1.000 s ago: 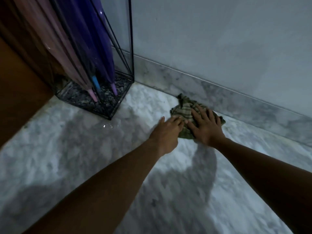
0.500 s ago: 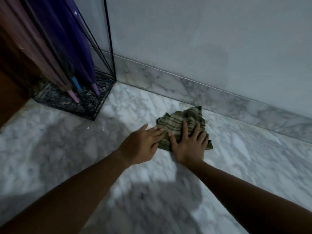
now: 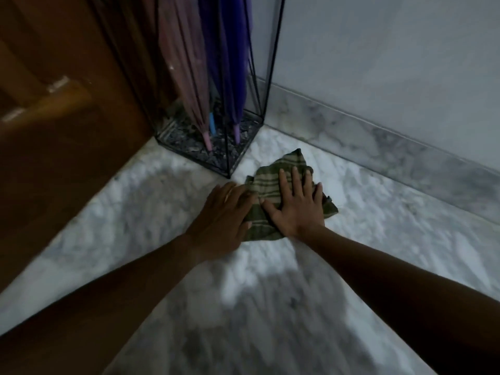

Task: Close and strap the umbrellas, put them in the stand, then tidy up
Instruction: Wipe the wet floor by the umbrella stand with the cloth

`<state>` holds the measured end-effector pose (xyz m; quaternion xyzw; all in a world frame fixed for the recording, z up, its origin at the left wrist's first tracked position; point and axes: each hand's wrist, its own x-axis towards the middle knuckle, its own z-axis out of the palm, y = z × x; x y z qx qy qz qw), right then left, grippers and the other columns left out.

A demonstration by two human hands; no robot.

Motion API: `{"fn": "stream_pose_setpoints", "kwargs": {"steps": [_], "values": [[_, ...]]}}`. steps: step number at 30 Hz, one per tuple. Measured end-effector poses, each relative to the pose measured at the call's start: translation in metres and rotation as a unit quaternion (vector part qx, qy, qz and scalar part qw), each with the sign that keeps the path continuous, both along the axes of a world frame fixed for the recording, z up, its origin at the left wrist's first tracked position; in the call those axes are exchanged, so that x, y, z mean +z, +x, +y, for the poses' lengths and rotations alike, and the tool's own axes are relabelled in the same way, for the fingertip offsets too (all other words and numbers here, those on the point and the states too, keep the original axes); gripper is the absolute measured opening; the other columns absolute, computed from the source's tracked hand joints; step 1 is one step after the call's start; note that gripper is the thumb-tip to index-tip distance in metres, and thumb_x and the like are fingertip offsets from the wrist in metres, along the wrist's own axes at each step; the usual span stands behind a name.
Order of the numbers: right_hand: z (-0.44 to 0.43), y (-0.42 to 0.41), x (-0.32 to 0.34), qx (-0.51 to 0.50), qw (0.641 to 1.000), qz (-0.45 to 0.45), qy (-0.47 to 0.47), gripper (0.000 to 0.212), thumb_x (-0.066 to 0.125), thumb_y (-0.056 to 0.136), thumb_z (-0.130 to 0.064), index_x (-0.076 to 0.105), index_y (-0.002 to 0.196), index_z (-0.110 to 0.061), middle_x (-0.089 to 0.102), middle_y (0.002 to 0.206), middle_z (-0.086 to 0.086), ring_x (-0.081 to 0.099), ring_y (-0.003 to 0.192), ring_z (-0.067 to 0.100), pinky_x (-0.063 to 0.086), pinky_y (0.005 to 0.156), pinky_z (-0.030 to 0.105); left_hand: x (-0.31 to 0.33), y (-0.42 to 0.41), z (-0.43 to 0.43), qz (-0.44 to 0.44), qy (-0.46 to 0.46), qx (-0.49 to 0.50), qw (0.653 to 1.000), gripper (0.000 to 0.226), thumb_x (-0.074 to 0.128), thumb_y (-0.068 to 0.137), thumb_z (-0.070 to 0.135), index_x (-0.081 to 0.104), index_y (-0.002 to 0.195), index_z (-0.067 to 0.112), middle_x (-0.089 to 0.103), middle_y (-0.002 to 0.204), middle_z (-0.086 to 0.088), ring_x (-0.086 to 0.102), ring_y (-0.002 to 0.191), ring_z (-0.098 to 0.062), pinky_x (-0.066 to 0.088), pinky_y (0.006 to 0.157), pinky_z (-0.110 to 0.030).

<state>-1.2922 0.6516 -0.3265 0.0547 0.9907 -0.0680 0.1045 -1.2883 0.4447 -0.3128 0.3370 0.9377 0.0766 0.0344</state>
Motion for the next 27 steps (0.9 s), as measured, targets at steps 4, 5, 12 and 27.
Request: {"fn": "stream_pose_setpoints", "kwargs": {"steps": [4,5,12,27], "values": [[-0.029,-0.008,0.002,0.079,0.997,0.006,0.018,0.09,0.003,0.086,-0.079,-0.008,0.161,-0.029,-0.009,0.169,0.006,-0.014,0.155,0.03,-0.008,0.123,0.055,-0.004,0.014,-0.048,0.001,-0.057,0.021,0.998,0.071,0.028,0.097,0.058,0.026,0.156,0.02,0.016,0.166,-0.003,0.012,0.152,-0.034,0.016,0.117,-0.061],[-0.038,-0.002,0.002,0.101,0.995,0.013,0.015,0.088,0.003,0.088,-0.078,-0.007,0.161,-0.029,-0.008,0.169,0.006,-0.014,0.155,0.029,-0.008,0.123,0.055,-0.002,0.019,-0.062,0.014,-0.067,0.012,0.998,0.072,0.029,0.097,0.06,0.026,0.157,0.019,0.014,0.167,-0.003,0.01,0.153,-0.032,0.015,0.117,-0.06],[-0.115,0.026,-0.009,0.216,0.972,0.076,-0.062,0.079,0.016,0.097,-0.066,0.015,0.161,-0.021,0.013,0.168,0.008,0.002,0.156,0.031,0.002,0.124,0.056,0.006,0.049,-0.139,0.02,-0.163,0.016,0.986,0.077,0.031,0.096,0.062,0.042,0.149,0.008,0.038,0.157,-0.01,0.026,0.149,-0.028,0.022,0.114,-0.057],[-0.206,-0.042,-0.008,0.226,0.972,0.037,-0.048,0.089,0.019,0.093,-0.074,0.001,0.162,-0.022,-0.001,0.168,0.017,-0.004,0.155,0.036,-0.003,0.124,0.049,0.021,0.023,-0.186,-0.018,-0.196,0.21,0.958,0.085,0.018,0.09,0.063,0.041,0.149,0.006,0.035,0.158,-0.015,0.032,0.146,-0.033,0.029,0.112,-0.051]]}}
